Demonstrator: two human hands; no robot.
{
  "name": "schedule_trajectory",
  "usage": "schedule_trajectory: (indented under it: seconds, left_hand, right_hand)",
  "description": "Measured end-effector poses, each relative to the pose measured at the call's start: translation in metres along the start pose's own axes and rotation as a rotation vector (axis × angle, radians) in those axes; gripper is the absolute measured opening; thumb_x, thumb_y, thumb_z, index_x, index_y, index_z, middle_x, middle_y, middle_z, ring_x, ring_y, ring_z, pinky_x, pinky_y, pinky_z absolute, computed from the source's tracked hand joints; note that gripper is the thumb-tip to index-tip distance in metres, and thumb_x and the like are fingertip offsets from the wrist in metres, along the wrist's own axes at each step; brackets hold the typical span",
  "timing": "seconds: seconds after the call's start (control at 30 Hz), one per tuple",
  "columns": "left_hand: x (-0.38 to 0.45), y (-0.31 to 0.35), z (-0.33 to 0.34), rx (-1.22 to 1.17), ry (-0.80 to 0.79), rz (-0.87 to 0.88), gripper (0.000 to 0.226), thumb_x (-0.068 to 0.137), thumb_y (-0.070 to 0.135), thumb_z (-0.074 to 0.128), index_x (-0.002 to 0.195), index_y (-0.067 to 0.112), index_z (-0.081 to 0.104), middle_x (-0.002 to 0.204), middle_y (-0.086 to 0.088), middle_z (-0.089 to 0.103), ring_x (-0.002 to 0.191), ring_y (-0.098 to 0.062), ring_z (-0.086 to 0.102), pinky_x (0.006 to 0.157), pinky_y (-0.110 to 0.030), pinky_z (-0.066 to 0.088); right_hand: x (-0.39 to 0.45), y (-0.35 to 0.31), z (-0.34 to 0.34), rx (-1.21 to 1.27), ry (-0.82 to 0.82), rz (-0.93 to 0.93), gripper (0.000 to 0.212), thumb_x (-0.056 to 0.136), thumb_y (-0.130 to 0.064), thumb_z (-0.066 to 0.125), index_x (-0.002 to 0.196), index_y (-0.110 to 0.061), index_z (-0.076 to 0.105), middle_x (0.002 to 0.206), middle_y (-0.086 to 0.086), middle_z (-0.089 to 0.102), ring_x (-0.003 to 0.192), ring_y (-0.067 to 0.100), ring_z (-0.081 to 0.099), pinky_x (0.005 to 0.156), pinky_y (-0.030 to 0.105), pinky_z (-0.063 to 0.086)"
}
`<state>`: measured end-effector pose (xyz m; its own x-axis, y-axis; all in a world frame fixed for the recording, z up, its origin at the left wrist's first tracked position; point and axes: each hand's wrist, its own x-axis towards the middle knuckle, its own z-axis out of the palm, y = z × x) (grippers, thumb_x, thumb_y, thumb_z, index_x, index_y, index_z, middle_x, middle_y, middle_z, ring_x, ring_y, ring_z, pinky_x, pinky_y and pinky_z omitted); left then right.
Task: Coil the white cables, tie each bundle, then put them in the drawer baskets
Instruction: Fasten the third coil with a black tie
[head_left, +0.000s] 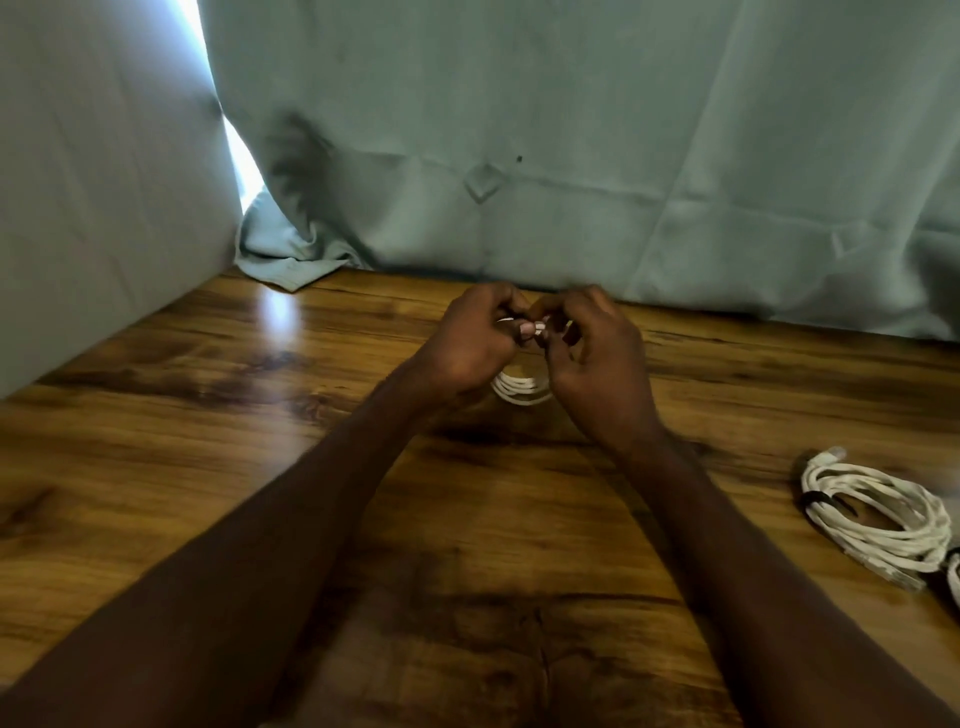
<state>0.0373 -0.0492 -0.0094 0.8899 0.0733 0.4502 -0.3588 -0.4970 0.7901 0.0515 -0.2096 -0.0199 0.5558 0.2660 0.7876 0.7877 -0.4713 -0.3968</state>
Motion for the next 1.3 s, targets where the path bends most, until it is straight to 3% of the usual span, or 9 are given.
schedule_trajectory:
  seconds: [0.1, 0.23, 0.43, 0.5, 0.63, 0.9, 1.0, 1.17, 1.3]
  left_hand:
    - [-0.001, 0.004, -0.005, -0.157, 0.012, -0.115, 0.006, 0.093, -0.01, 0.062, 0.098, -0.012, 0.065, 0.068, -0.005, 0.063, 0.044, 0.002, 0.053, 0.049, -0.017, 0.043]
    - [-0.001, 0.005, -0.006, -0.248, 0.006, -0.187, 0.016, 0.096, -0.008, 0.061, 0.107, -0.02, 0.061, 0.073, -0.017, 0.064, 0.04, -0.001, 0.052, 0.044, -0.018, 0.042]
    - [0.001, -0.001, 0.001, -0.179, 0.06, -0.136, 0.01, 0.091, -0.004, 0.069, 0.1, -0.003, 0.07, 0.07, -0.004, 0.067, 0.049, -0.004, 0.054, 0.051, -0.022, 0.044]
    - [0.0, 0.0, 0.005, -0.128, 0.092, -0.09, 0.016, 0.086, -0.004, 0.072, 0.096, 0.009, 0.07, 0.072, 0.001, 0.069, 0.051, 0.004, 0.056, 0.055, -0.021, 0.044]
    - [-0.001, 0.0, 0.006, -0.214, 0.116, -0.067, 0.024, 0.083, -0.002, 0.076, 0.094, 0.011, 0.06, 0.076, -0.012, 0.071, 0.05, -0.001, 0.057, 0.054, -0.025, 0.045]
    - [-0.001, 0.001, -0.006, -0.335, -0.201, 0.038, 0.02, 0.093, -0.014, 0.06, 0.112, -0.017, 0.055, 0.082, -0.014, 0.071, 0.071, -0.008, 0.071, 0.057, -0.023, 0.048]
    - [-0.003, 0.003, -0.01, -0.312, -0.26, 0.057, 0.021, 0.095, -0.013, 0.057, 0.116, -0.014, 0.057, 0.08, 0.0, 0.074, 0.073, -0.005, 0.071, 0.06, -0.023, 0.05]
    - [-0.005, 0.004, -0.011, -0.239, -0.311, 0.072, 0.026, 0.092, -0.01, 0.065, 0.114, -0.008, 0.053, 0.086, -0.008, 0.07, 0.079, -0.017, 0.064, 0.064, -0.032, 0.051]
    - [-0.006, 0.005, -0.003, -0.072, -0.215, 0.131, 0.031, 0.084, -0.005, 0.073, 0.101, 0.011, 0.053, 0.079, 0.01, 0.071, 0.073, -0.005, 0.064, 0.065, -0.028, 0.052]
  right_hand:
    - [-0.001, 0.005, 0.003, -0.015, -0.108, -0.019, 0.035, 0.087, -0.002, 0.069, 0.119, -0.017, 0.072, 0.108, 0.001, 0.062, 0.097, 0.019, 0.063, 0.084, 0.042, 0.054]
    - [0.0, 0.006, 0.002, 0.068, -0.051, 0.02, 0.019, 0.087, -0.016, 0.08, 0.105, -0.019, 0.08, 0.096, -0.004, 0.064, 0.087, 0.015, 0.065, 0.075, 0.043, 0.054]
    - [-0.001, 0.002, 0.005, 0.166, 0.039, 0.081, 0.007, 0.078, -0.011, 0.083, 0.084, -0.011, 0.081, 0.087, -0.003, 0.072, 0.086, 0.019, 0.07, 0.075, 0.044, 0.056]
    - [0.001, -0.002, 0.003, 0.227, 0.071, 0.105, 0.008, 0.077, -0.005, 0.084, 0.082, -0.01, 0.08, 0.085, -0.002, 0.074, 0.085, 0.018, 0.071, 0.073, 0.036, 0.055]
    - [0.0, -0.008, -0.001, 0.344, 0.092, 0.195, 0.005, 0.08, -0.004, 0.082, 0.084, -0.008, 0.081, 0.085, 0.0, 0.077, 0.084, 0.01, 0.072, 0.072, 0.014, 0.046]
    - [0.002, -0.014, -0.008, 0.543, 0.149, 0.34, 0.01, 0.083, -0.002, 0.081, 0.091, -0.008, 0.083, 0.082, 0.001, 0.08, 0.079, 0.013, 0.076, 0.075, 0.025, 0.058]
    - [0.004, -0.014, -0.01, 0.504, 0.17, 0.349, 0.01, 0.082, -0.005, 0.083, 0.089, -0.011, 0.083, 0.08, -0.003, 0.08, 0.077, 0.01, 0.075, 0.073, 0.023, 0.057]
    - [0.003, -0.016, -0.013, 0.477, 0.157, 0.344, 0.015, 0.083, -0.005, 0.083, 0.086, -0.02, 0.082, 0.078, -0.006, 0.079, 0.075, 0.009, 0.075, 0.072, 0.024, 0.057]
    - [0.005, -0.017, -0.012, 0.521, 0.195, 0.385, 0.012, 0.081, -0.001, 0.083, 0.086, -0.012, 0.082, 0.078, -0.001, 0.08, 0.076, 0.013, 0.076, 0.073, 0.027, 0.059]
